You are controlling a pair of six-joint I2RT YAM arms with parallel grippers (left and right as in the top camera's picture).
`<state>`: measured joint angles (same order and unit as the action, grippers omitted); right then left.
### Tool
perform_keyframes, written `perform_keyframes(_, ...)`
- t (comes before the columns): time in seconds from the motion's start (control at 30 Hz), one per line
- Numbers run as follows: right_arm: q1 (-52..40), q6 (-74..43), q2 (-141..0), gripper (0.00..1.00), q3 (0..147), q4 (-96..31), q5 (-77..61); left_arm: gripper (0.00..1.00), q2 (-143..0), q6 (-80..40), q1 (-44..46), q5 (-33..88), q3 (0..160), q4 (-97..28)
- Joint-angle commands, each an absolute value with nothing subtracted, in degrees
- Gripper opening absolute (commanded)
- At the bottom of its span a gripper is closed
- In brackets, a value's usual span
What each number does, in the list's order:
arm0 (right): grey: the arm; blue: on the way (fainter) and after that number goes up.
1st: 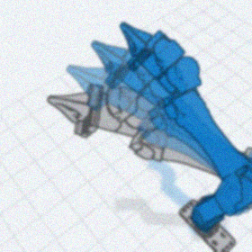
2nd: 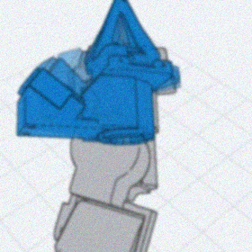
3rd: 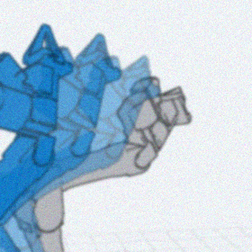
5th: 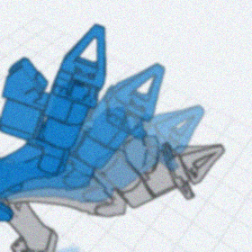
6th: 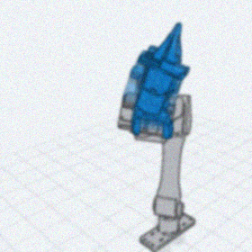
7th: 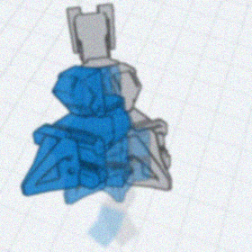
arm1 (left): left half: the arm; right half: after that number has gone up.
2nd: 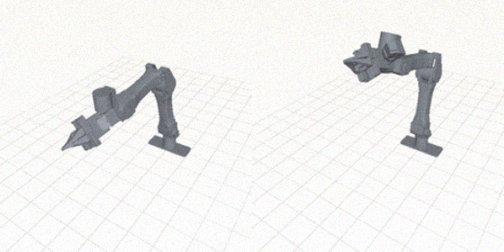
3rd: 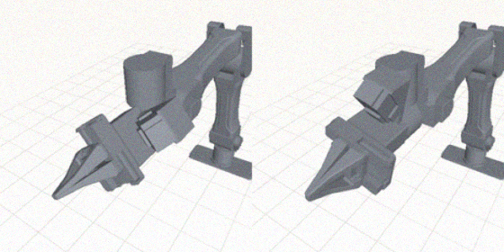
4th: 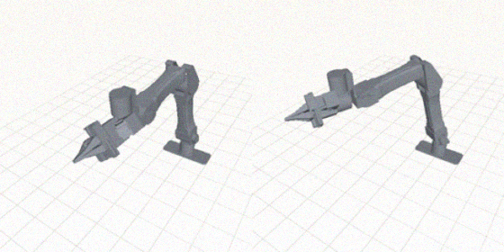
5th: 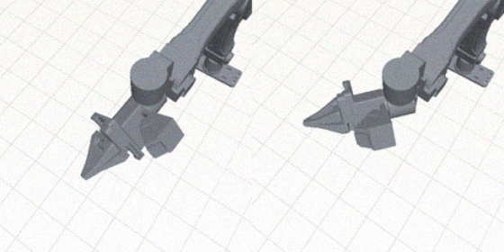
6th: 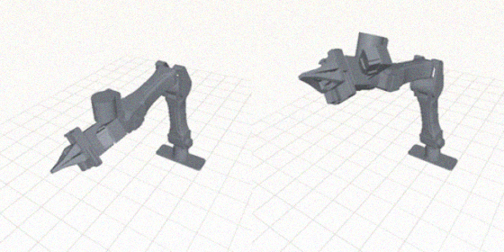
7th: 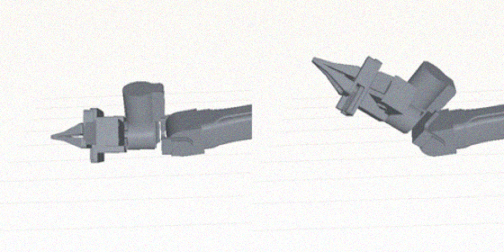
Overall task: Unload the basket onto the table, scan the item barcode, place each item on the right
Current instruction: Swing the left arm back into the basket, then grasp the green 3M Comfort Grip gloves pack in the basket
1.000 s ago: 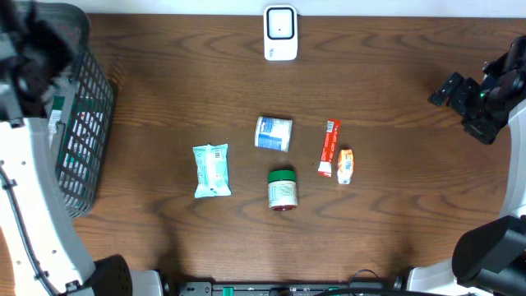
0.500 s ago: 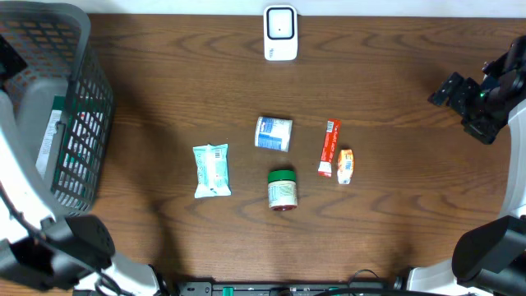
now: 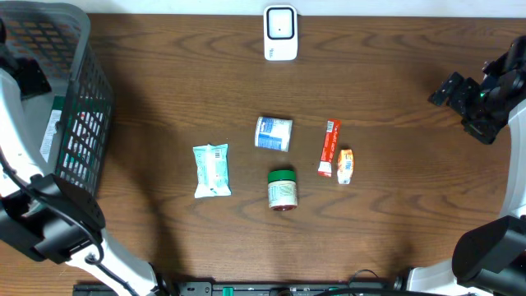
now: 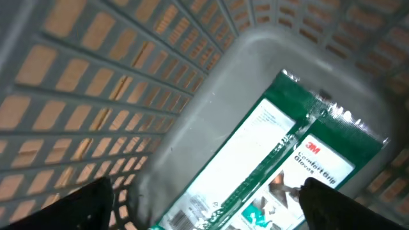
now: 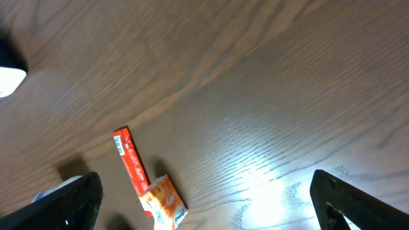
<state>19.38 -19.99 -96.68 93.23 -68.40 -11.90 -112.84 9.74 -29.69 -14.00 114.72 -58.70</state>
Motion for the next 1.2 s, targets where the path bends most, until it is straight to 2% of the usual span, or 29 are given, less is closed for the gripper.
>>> perform_keyframes(0.0,19.5,-20.5,-95.6,0.99,94.4,-68.6,-11.9,0.97,-117.5,16.6,-31.0,-7.8,113.4,-60.1)
perform_keyframes(0.03,19.5,-20.5,-95.6,0.99,94.4,-68.6,-11.9,1.00,-118.2,16.7,-31.6,-6.0,113.4,-60.6)
perform_keyframes(0.27,19.5,-20.5,-95.6,0.99,94.4,-68.6,-11.9,0.98,-120.5,23.1,-36.5,6.9,113.4,-62.7)
perform_keyframes(1.17,19.5,-20.5,-95.6,0.99,94.4,-68.6,-11.9,0.98,-130.6,34.6,-38.0,6.9,110.0,-63.3)
